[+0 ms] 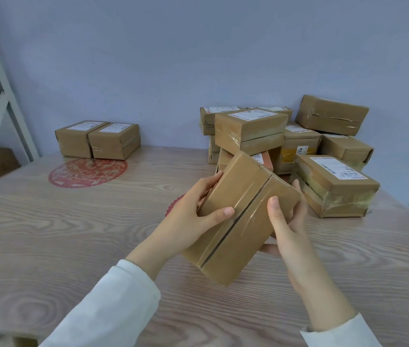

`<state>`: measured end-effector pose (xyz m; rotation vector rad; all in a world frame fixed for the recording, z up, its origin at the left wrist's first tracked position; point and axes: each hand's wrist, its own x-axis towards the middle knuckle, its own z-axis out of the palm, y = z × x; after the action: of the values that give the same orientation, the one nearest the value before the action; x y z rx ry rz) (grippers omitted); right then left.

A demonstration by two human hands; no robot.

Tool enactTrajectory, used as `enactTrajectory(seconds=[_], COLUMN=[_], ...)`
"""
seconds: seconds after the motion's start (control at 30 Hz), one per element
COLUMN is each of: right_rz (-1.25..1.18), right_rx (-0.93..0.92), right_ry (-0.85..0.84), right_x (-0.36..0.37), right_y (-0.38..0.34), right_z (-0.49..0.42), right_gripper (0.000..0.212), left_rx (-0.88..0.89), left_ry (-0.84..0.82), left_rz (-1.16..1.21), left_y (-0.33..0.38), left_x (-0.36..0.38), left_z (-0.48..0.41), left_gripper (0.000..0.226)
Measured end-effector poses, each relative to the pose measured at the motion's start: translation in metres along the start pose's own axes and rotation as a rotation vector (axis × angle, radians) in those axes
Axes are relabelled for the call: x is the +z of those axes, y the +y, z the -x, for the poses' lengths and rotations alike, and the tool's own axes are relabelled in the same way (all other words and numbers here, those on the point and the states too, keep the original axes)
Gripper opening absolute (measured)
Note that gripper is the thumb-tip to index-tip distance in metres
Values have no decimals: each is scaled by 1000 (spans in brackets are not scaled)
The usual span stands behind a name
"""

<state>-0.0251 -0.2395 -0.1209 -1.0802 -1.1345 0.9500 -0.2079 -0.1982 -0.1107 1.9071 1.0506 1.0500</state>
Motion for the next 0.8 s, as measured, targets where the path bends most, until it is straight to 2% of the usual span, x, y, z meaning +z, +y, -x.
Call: enactTrajectory(seconds=[0.23,0.37,0.5,0.6,0.67,0.8], right_rz=[164,192,203,203,251,368], right_rx=[-117,-101,-84,-39,-16,43], right_ry=[-8,4,52,138,196,224], right_x=[-11,-15,-23,-28,-30,-38], right_y=[-13,-14,-9,-7,-7,-2], right_z=[-4,-7,-9,-12,-14,-20], right_gripper=[49,59,70,81,84,52], left_rx=[-18,-136,-373,-406,-389,-349], left_ry=[-25,41,96,75,57,107], left_rz=[-7,58,271,434,456,365], left_y=[8,-4,-27,-29,-25,-24], left_x=[-3,0,6,16,21,22], left_z=[-3,11,36,47,46,32], left_gripper=[71,74,105,75,58,36])
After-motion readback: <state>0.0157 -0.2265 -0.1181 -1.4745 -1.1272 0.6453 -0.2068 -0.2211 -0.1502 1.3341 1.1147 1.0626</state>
